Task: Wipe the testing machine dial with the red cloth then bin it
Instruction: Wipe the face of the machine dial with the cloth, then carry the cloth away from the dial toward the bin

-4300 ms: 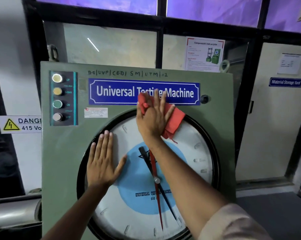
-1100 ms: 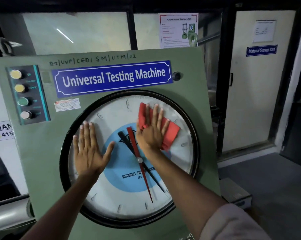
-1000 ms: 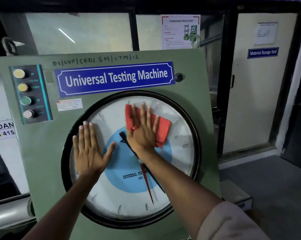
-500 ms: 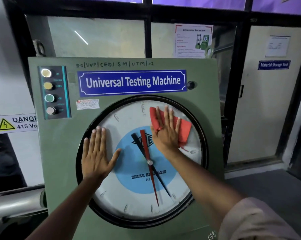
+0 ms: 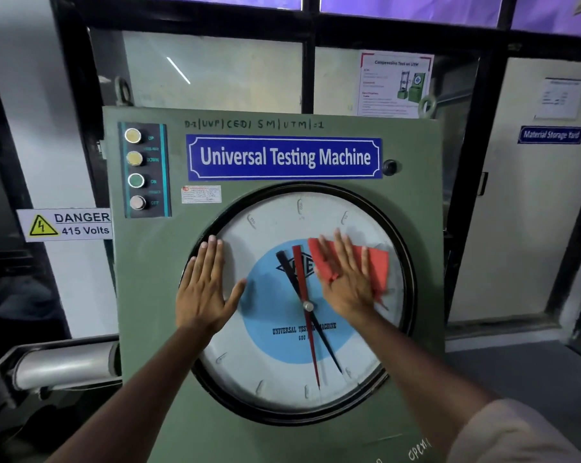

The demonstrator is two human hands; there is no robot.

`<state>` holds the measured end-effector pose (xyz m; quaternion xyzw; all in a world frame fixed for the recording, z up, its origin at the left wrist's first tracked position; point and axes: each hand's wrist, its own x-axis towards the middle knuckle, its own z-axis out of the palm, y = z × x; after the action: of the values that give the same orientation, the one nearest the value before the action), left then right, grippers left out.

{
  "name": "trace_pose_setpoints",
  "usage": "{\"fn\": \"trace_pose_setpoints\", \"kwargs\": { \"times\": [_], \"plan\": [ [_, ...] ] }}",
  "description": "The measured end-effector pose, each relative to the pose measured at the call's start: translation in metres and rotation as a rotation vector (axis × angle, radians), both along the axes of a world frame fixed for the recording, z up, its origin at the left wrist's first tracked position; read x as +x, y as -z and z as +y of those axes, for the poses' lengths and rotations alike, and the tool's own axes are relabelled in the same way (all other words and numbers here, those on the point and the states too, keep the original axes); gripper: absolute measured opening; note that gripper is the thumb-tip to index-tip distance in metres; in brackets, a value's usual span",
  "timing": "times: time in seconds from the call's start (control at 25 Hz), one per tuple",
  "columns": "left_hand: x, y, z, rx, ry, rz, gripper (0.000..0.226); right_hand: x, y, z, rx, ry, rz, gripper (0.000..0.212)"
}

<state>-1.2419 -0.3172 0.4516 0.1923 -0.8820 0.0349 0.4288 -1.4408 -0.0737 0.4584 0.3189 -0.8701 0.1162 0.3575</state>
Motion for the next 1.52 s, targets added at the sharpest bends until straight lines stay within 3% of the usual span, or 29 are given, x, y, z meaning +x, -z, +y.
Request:
{"fn": "trace_pose_setpoints", "kwargs": {
  "times": [0.12,0.2,0.36,0.6,0.92,1.24,1.52],
  "plan": [
    [0.000,-0.002,0.001,0.012,0.009,-0.029,0.092,0.005,-0.035,-0.025,-0.339,0.052,-0.221,0.077],
    [0.000,-0.003,0.003,0.020,-0.003,-0.026,0.093,0.018,-0.061,-0.057,-0.415,0.007,-0.268,0.079],
    [0.002,-0.018,0.009,-0.005,0.053,-0.003,0.090,0.029,-0.077,-0.066,-0.226,-0.133,-0.125,0.073],
    [0.016,-0.097,0.024,-0.017,0.058,0.025,0.087,0.040,-0.131,-0.008,-0.397,-0.296,-0.100,0.065],
    [0.074,-0.150,0.083,0.060,-0.025,-0.027,0.091,0.101,-0.188,0.039,-0.128,-0.400,-0.108,0.059],
    [0.260,-0.108,0.075,0.146,-0.387,-0.144,0.096,0.225,-0.137,-0.038,0.010,-0.681,-0.220,0.057],
    [0.480,-0.036,0.052,0.256,-0.696,-0.178,0.100,0.414,-0.073,-0.156,0.171,-0.959,-0.295,0.056]
  ]
}}
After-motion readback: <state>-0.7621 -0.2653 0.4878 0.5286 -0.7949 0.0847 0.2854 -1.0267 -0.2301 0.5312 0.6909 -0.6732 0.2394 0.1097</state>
